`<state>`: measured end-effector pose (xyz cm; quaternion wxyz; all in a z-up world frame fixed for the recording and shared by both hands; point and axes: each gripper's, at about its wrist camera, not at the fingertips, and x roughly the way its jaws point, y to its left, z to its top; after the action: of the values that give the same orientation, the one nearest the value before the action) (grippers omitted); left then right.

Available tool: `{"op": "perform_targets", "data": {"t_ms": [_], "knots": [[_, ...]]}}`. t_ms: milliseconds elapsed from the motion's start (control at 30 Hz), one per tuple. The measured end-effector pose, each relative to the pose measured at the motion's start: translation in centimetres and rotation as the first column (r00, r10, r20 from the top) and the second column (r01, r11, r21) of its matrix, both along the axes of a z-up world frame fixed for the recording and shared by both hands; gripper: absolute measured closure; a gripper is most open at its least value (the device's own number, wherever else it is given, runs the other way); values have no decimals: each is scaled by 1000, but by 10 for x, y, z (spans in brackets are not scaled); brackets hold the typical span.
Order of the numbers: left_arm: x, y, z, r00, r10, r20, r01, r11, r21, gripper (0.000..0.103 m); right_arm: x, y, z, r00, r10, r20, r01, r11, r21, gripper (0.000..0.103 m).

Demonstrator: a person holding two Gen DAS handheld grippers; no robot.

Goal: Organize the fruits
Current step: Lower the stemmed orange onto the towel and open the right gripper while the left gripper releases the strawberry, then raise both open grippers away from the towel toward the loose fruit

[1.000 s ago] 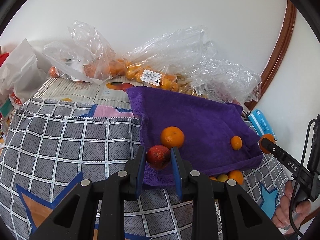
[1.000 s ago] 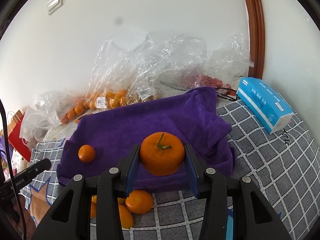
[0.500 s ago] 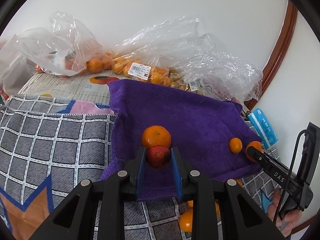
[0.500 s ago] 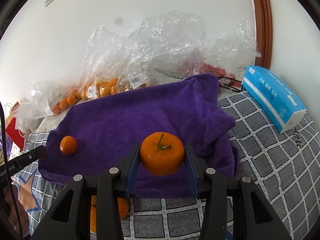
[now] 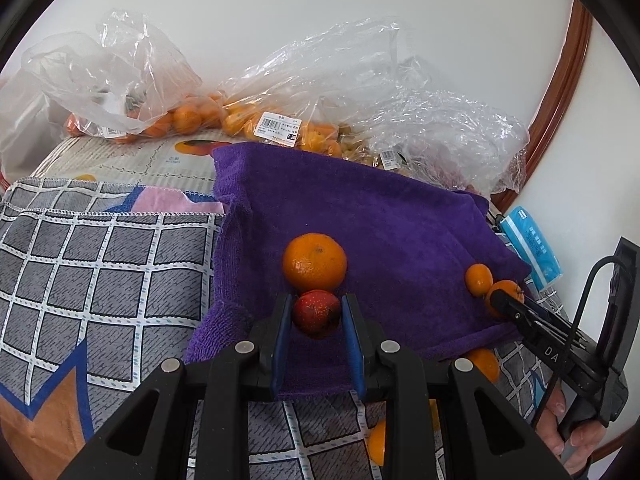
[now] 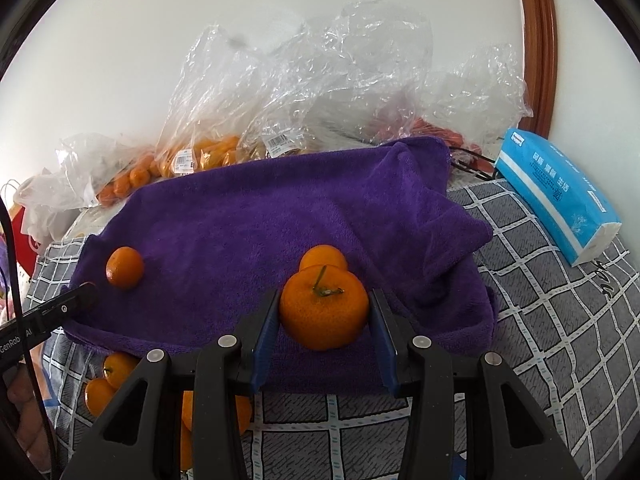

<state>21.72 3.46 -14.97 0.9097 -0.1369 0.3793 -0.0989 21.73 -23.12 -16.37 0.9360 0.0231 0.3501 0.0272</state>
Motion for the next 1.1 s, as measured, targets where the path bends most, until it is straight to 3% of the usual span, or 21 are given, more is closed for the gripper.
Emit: {"op": "perform_targets", "data": {"t_ms": [133,367,467,767,1100], "knots": [[0,2,0,1000,-3,-8,3,1000,-18,78,-1,1,1,1000,-7,9,7,1000,-11,58],[-6,2,9,999,-22,33,24,999,-40,53,-10,1,10,996,-38,82,40,999,-27,43],[-10,0,13,998,-24,62,26,999,-31,48,-13,3,14,993,-42,109,46,998,-40,38],[-19,0,21,992,24,123,-22,1000,-14,47,-23,11,19,989,-10,148,21,997,-75,38],[-28,3,33,983,70,167,-69,998,-12,49,-47,11,49,977,-64,204,76,996,-52,38]]}}
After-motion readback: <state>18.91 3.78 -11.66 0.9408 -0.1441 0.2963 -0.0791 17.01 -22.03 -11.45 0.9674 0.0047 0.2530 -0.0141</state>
